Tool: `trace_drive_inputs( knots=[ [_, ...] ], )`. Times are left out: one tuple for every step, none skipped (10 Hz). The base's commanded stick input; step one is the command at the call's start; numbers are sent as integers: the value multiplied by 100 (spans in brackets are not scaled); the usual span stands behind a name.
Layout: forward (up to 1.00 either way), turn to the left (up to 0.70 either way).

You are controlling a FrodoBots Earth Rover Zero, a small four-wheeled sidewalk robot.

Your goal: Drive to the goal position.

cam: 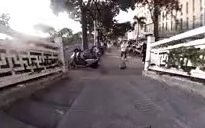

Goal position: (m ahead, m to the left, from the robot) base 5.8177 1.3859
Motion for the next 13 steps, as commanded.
trace_drive_inputs(
  knots=[
    [45, 0],
    [45, 0],
    [45, 0],
    [45, 0],
    [45, 0],
    [45, 0],
    [45, 0],
    [45, 0],
    [45, 0],
    [45, 0],
    [45, 0],
    [45, 0],
    [45, 0]
  ],
)
